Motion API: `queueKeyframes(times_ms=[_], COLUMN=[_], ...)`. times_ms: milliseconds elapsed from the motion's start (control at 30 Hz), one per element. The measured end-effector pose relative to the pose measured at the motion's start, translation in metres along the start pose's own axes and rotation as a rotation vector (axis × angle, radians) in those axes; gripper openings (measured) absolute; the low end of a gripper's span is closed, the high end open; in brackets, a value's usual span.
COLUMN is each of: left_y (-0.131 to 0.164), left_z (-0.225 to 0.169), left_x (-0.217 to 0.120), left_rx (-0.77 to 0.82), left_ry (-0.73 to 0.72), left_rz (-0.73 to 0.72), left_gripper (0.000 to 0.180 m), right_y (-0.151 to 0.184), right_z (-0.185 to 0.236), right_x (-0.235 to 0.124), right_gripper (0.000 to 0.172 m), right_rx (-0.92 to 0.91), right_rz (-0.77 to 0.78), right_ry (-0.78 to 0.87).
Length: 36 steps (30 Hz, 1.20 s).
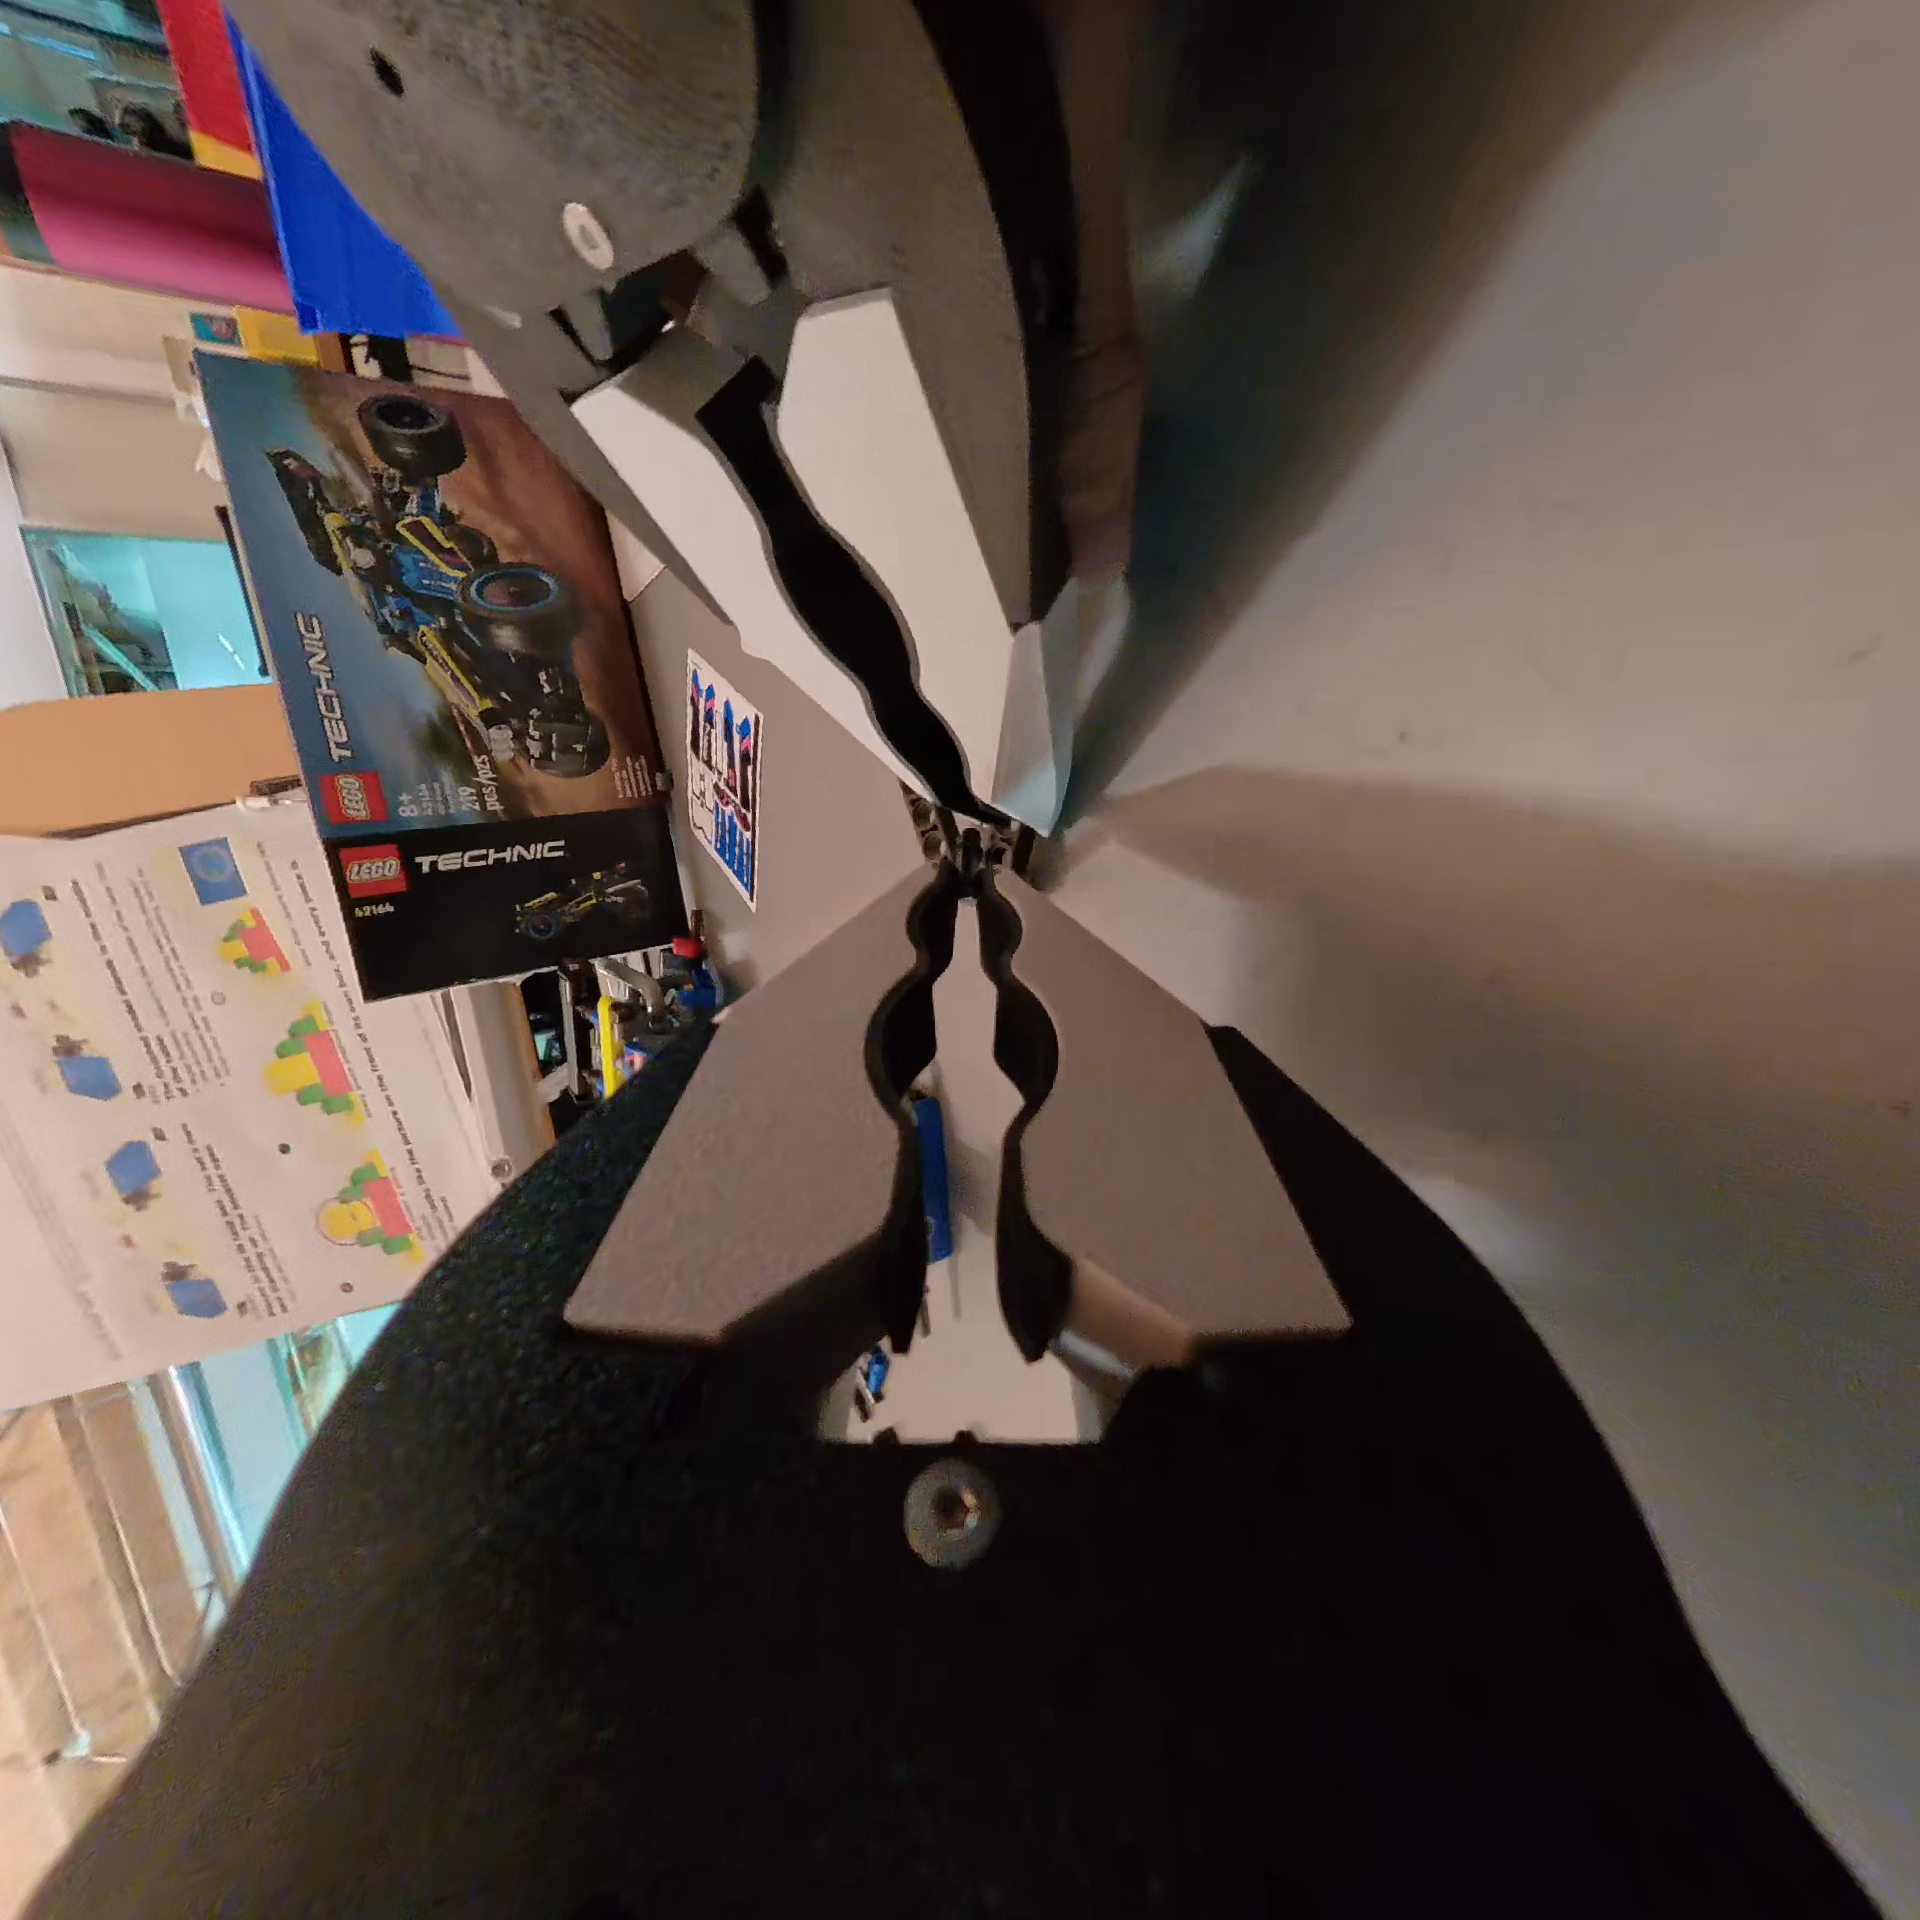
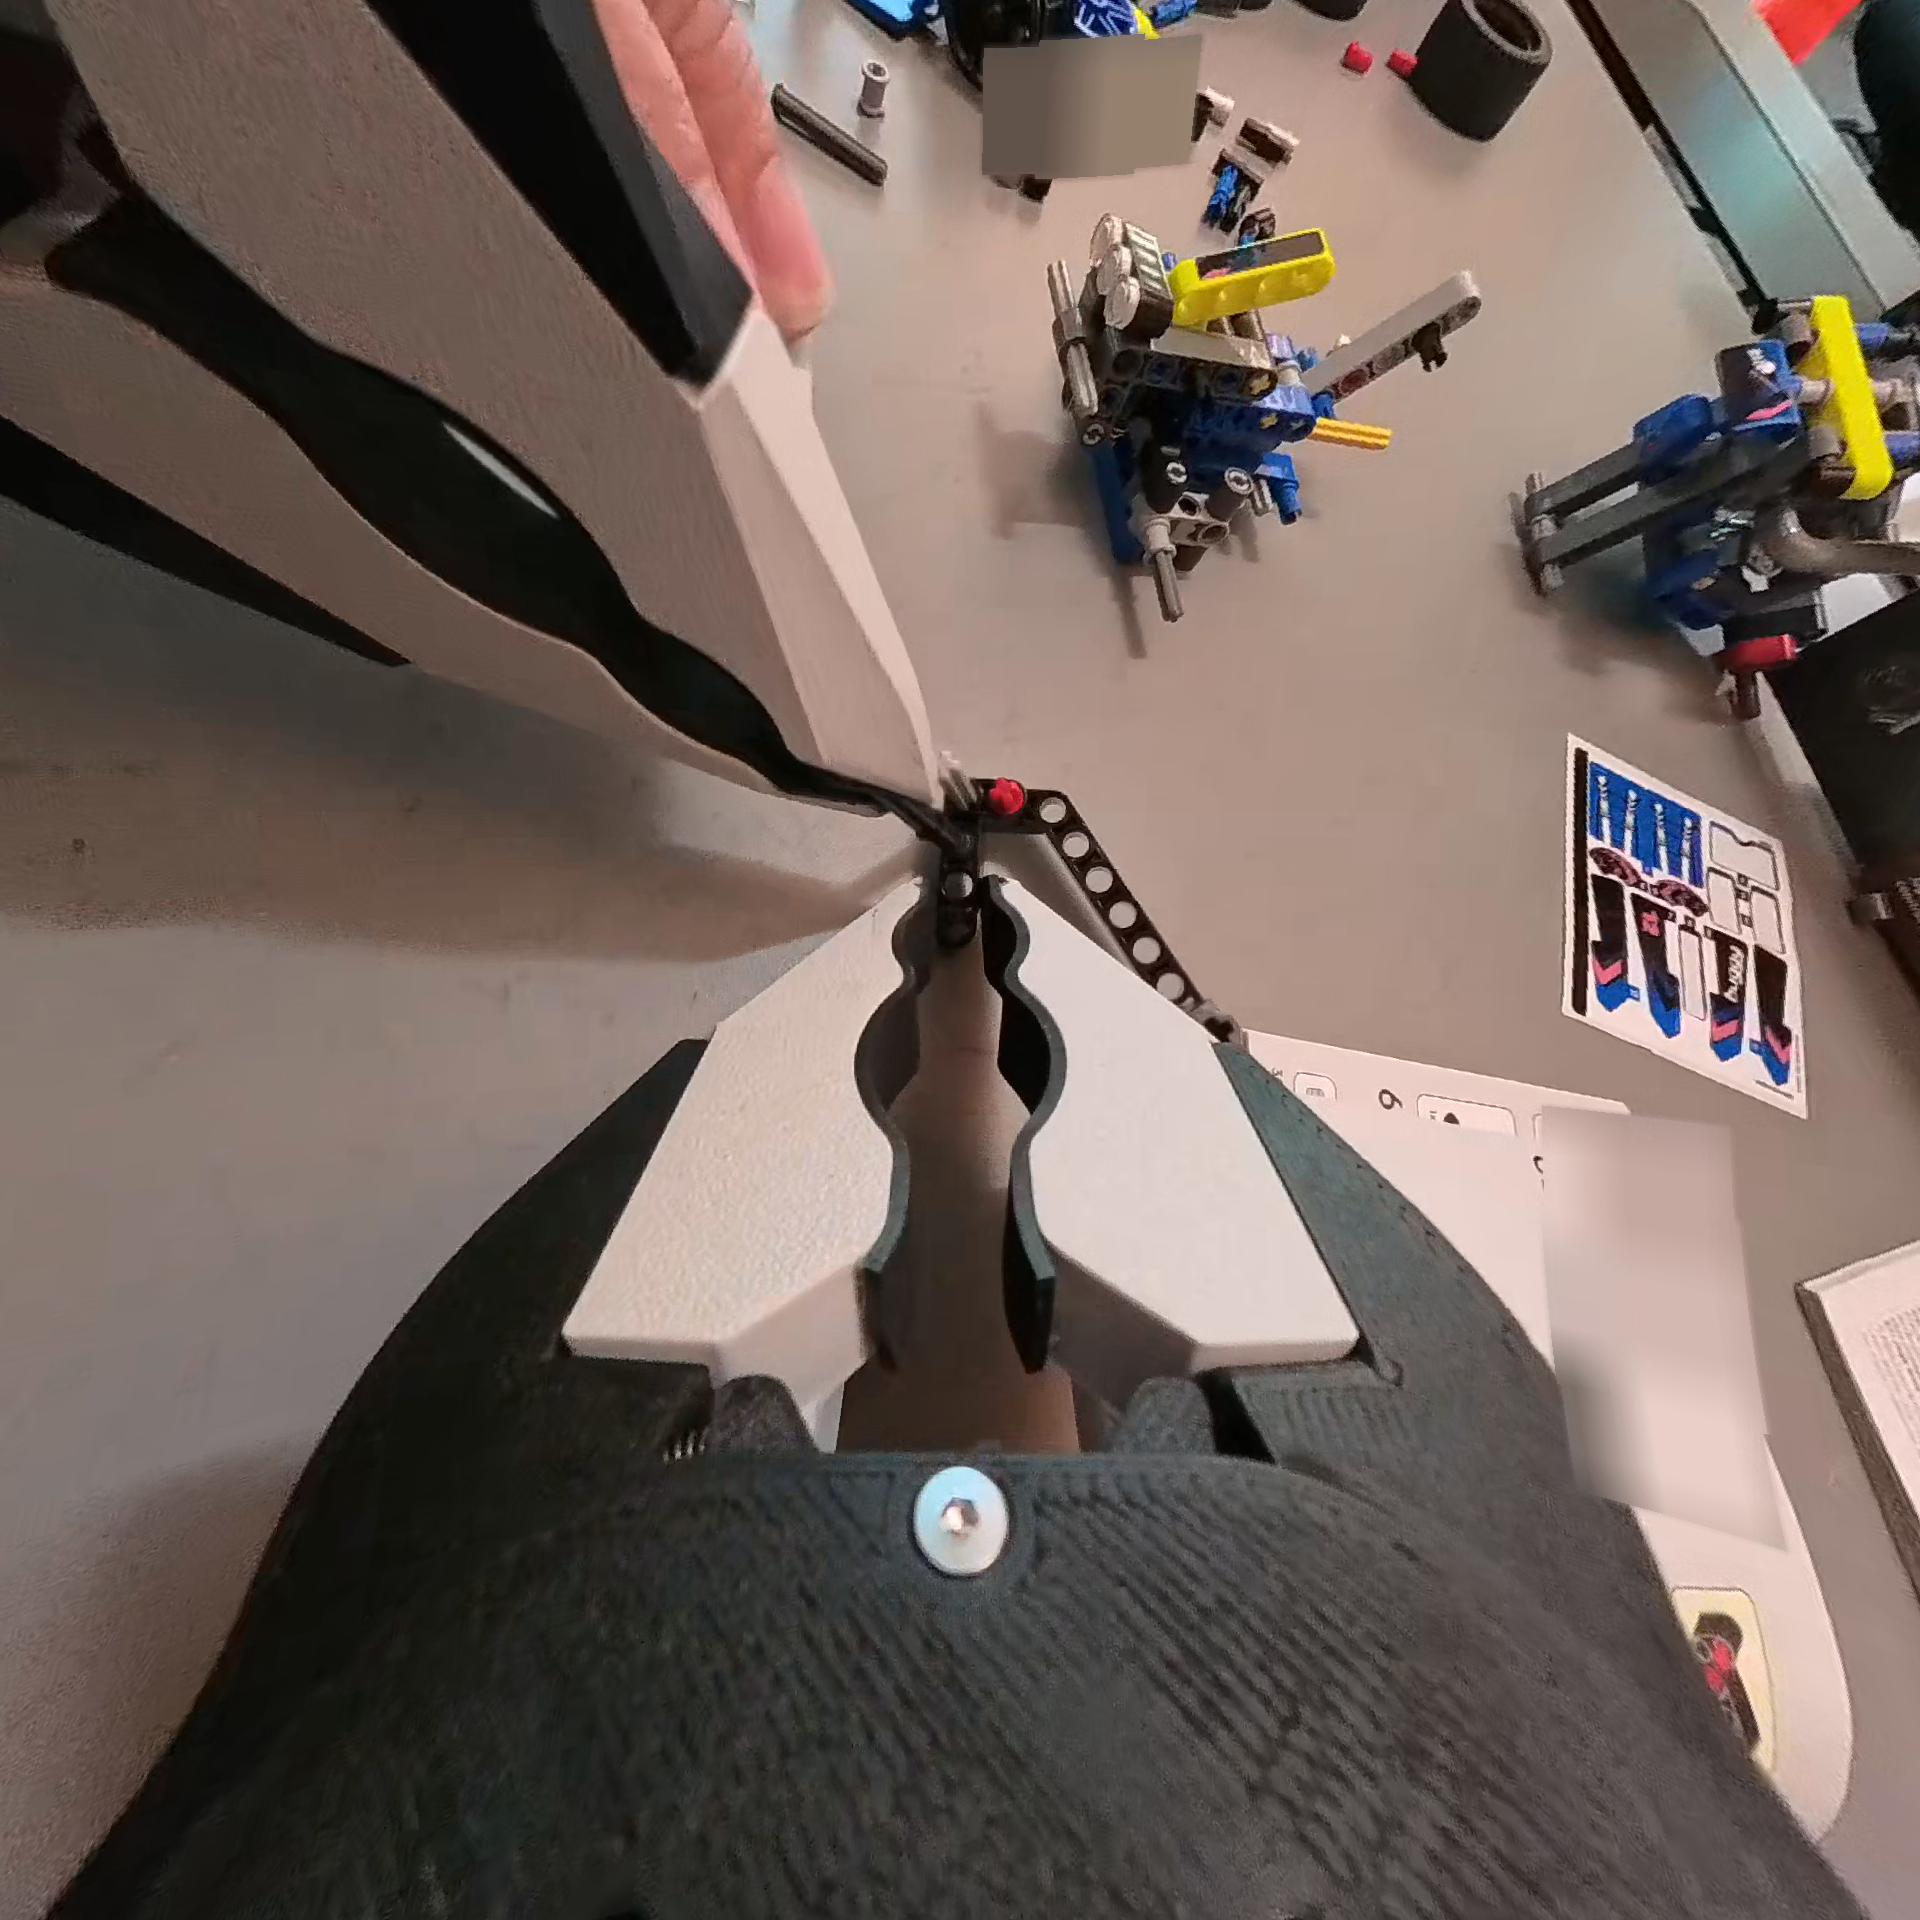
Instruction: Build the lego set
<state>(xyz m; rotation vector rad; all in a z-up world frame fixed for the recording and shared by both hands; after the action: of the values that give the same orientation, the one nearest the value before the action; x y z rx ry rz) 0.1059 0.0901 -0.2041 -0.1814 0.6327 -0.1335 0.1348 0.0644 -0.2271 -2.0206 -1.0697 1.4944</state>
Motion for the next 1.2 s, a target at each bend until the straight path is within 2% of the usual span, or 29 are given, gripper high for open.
queueKeyframes(times_ms=[200,367,500,700,833,967,1200], left_y=[0.0,0.001,0.003,0.004,0.005,0.003,0.006], left_z=[-0.001,-0.007,-0.007,-0.004,-0.002,0.001,0.012], left_x=[0.0,0.002,0.001,-0.001,0.001,0.003,0.007], left_rx=[0.176,0.227,0.199,0.084,-0.013,-0.005,-0.097], left_ry=[0.014,-0.002,0.044,0.131,0.194,0.282,0.653], left_rz=[0.111,0.201,0.272,0.251,0.234,0.203,0.139], left_gripper=[0.001,0.0,0.0,0.0,0.0,0.0,0.001], right_y=[-0.001,-0.004,-0.007,-0.008,-0.007,-0.006,-0.005], right_z=[0.002,0.006,0.009,0.011,0.009,0.006,-0.001], right_x=[-0.001,0.0,0.001,0.001,0.002,0.002,0.002], right_gripper=[0.005,0.005,0.005,0.005,0.005,0.006,0.007], right_rx=[-0.09,-0.128,-0.174,-0.216,-0.152,-0.108,0.014], right_rz=[0.003,0.003,-0.004,-0.019,-0.022,-0.036,-0.099], right_ry=[0.094,0.124,0.151,0.155,0.085,-0.003,-0.311])
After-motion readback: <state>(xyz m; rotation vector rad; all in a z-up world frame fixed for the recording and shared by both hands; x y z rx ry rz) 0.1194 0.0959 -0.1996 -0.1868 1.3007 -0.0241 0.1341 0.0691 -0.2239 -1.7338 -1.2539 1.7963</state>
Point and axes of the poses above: each gripper's, where its closed fingertips meet, x out along the fingers, y out of its underside, z = x × y across the jaws, the point moved 3 cm from there along -x, back along the fingers, and after that the axes turned 6 degrees about -x, right-handed, at the moved point
